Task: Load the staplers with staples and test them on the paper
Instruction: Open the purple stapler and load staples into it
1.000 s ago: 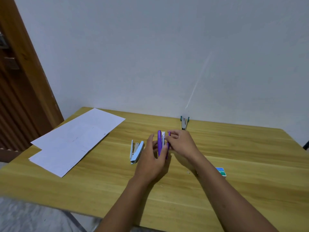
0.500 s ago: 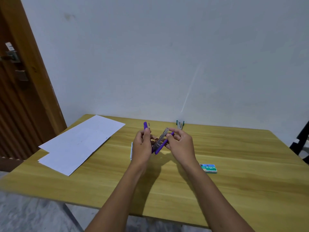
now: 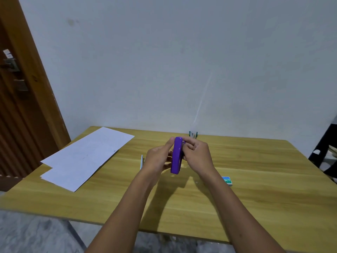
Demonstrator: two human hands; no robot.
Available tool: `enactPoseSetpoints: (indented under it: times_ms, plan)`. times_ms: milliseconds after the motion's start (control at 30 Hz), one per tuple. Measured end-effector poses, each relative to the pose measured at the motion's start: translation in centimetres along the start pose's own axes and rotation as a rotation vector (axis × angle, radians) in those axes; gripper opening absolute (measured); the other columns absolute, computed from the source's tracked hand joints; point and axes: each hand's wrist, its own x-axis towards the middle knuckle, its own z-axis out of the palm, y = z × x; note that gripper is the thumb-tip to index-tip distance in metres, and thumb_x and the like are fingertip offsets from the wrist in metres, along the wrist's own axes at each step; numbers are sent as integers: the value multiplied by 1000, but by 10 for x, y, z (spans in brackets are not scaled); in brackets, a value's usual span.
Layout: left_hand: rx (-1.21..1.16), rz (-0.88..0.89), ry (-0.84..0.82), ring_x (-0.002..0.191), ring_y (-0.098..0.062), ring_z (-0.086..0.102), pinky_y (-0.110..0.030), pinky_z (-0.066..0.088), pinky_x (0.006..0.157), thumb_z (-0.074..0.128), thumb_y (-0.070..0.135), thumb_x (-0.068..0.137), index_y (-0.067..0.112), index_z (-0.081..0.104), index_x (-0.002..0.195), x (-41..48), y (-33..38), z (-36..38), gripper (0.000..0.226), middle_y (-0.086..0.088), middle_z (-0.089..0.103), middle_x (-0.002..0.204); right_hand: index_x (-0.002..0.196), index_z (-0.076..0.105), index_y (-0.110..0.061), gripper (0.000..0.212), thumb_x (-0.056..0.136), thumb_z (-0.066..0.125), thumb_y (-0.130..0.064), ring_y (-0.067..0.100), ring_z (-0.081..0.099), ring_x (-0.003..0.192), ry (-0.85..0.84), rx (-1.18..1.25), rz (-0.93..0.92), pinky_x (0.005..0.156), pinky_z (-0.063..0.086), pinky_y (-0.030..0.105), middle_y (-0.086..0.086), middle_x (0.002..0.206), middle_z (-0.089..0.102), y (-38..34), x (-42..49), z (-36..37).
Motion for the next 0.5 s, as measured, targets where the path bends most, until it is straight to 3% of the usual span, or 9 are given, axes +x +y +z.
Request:
enactPoseSetpoints:
  times_ms: [100, 167, 333, 433, 500]
  plan:
    - [-42, -83, -47, 52, -15, 57, -35, 51, 68, 65, 51, 88, 10, 65, 72, 0, 5, -1, 44, -1, 57, 63, 107, 72, -22, 19, 95, 61, -13, 16, 74, 92, -34, -54, -56, 87, 60, 42, 3, 98, 77, -1, -3, 2]
    - [-45, -134, -113, 50, -13, 55, -36, 51, 71, 65, 55, 86, 12, 65, 77, 1, 6, -4, 44, 1, 56, 63, 111, 73, -18, 20, 96, 61, -12, 16, 73, 98, -54, -64, -75, 89, 59, 41, 3, 100, 77, -3, -3, 2]
    - [-139, -255, -342, 86, -30, 57, -42, 49, 81, 77, 57, 69, 14, 60, 110, 1, 5, -18, 61, -10, 64, 88, 113, 72, -18, 22, 96, 59, -11, 15, 70, 105, -62, -89, -113, 89, 58, 33, 2, 108, 75, -7, -2, 1]
    - [-159, -230, -462, 93, -30, 58, -40, 48, 83, 72, 46, 79, 15, 64, 110, 0, 4, -27, 45, -11, 66, 94, 108, 70, -22, 24, 96, 58, -6, 5, 70, 86, -59, -56, -103, 67, 53, 16, 0, 102, 76, -9, -2, -2]
    - [-154, -222, -506, 99, -31, 56, -41, 47, 88, 68, 39, 84, 13, 64, 115, 0, 5, -31, 41, -13, 66, 101, 109, 69, -18, 24, 97, 55, -2, 0, 70, 73, -73, -5, -76, 59, 51, 14, 0, 99, 76, -11, -3, -2]
